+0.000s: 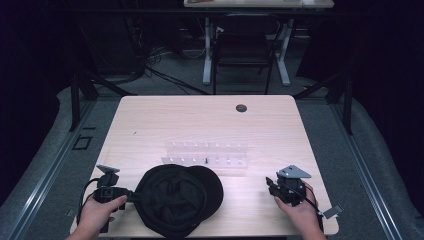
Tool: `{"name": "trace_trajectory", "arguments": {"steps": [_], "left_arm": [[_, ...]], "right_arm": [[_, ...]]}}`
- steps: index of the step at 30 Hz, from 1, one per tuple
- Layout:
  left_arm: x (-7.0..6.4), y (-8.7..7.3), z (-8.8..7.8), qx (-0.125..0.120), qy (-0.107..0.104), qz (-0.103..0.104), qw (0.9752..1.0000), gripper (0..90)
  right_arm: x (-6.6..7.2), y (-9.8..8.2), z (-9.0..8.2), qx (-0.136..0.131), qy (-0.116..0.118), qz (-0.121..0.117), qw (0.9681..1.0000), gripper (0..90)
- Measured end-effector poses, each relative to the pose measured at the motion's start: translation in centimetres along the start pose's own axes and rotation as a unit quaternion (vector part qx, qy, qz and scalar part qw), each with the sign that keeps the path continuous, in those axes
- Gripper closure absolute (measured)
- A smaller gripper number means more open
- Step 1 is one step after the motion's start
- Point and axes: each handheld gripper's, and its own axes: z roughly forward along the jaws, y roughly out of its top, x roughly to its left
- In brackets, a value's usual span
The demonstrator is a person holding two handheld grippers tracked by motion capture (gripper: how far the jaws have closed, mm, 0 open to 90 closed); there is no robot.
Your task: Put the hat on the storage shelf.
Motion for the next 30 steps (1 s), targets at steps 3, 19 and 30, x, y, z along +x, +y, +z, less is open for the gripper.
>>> {"name": "trace_trajectory", "arguments": {"steps": [3,19,30], "left_arm": [[0.0,0.1,0.0,0.004,0.005,0.008,0.9999,72.5],[-0.3,0.5,-0.2,0.016,-0.007,-0.001,0.9998,83.7],[-0.6,0.6,-1.3,0.008,-0.029,-0.006,0.9995,85.0]], "right_arm": [[0.0,0.0,0.0,-0.001,-0.001,0.001,1.0000,55.1],[-0.2,0.0,-0.1,-0.004,0.000,0.006,1.0000,55.1],[-0.2,-0.1,0.0,-0.004,0.000,0.007,1.0000,55.2]]}}
